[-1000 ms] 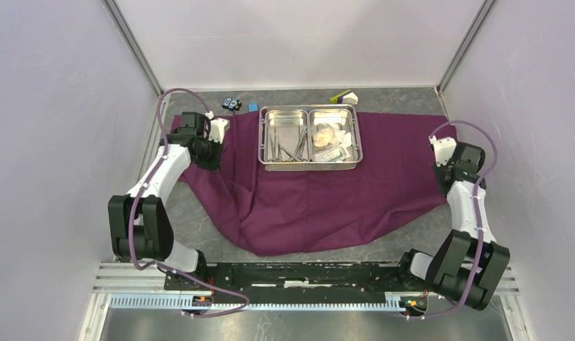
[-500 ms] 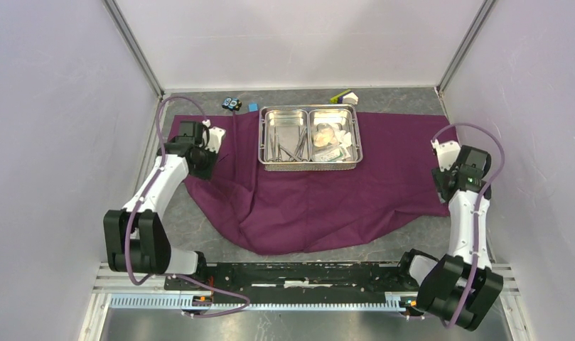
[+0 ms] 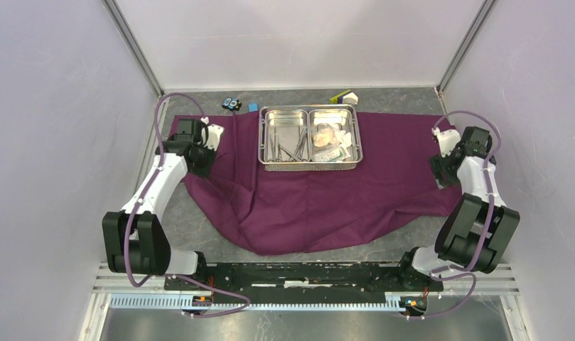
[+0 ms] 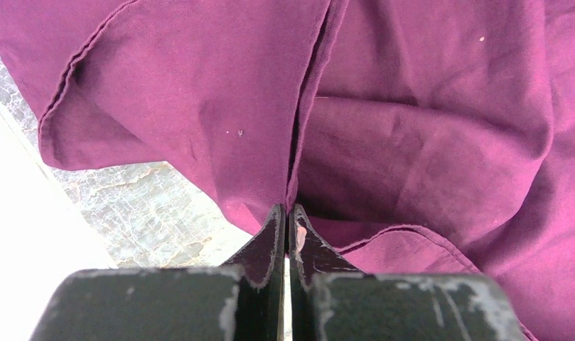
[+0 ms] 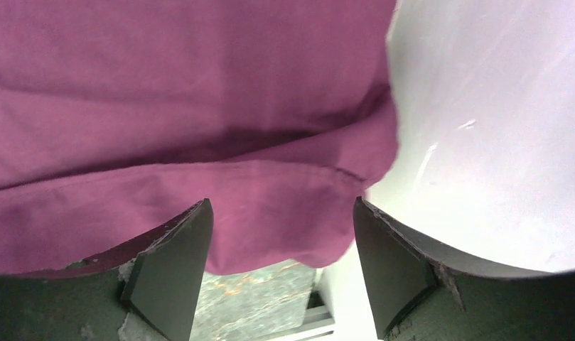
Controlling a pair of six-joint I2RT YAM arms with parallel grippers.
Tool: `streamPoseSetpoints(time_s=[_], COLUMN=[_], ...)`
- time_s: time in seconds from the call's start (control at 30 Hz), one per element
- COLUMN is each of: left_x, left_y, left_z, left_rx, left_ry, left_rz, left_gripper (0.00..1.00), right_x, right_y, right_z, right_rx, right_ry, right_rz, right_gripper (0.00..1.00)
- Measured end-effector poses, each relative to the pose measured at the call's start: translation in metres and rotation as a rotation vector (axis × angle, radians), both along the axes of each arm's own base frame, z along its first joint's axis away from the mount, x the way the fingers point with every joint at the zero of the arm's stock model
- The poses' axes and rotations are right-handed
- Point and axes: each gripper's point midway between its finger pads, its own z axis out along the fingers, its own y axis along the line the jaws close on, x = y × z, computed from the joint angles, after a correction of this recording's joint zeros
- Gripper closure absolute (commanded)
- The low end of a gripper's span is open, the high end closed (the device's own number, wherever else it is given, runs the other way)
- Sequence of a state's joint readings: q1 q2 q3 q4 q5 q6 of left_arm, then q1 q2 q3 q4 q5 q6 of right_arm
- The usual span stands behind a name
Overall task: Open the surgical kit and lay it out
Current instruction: Open the surgical kit at the center of the board.
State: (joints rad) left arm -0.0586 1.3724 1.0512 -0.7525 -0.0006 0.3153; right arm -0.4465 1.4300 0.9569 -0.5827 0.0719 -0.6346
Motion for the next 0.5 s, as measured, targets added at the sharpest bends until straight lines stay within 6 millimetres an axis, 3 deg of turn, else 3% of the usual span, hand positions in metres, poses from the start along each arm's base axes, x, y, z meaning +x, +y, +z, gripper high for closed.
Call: streamPoseSetpoints(time_s=[0.13,0.27,0.5], left_x=[0.000,-0.005,-0.056], left_y=[0.009,0.032,0.083], left_z=[-0.003,-0.001,0.023], left_rx=[0.043,0.137,0.328], left_ry=[0.011,0.008,0.002], left_rz=[0.023,0.087,0.178], left_gripper=[0.98,0.98,0.98], right_x=[0.016,0.022,0.030], right_y=[-0.017,-0.022,-0.020], right_z=[0.018,0.025,0.017], right_rx=[-0.035,-0.052,-0.019], right_ry=[-0.030,-0.041,-0.021], right_rz=[0.009,0.028,0.071], right_gripper=[0.22,0.22,0.22])
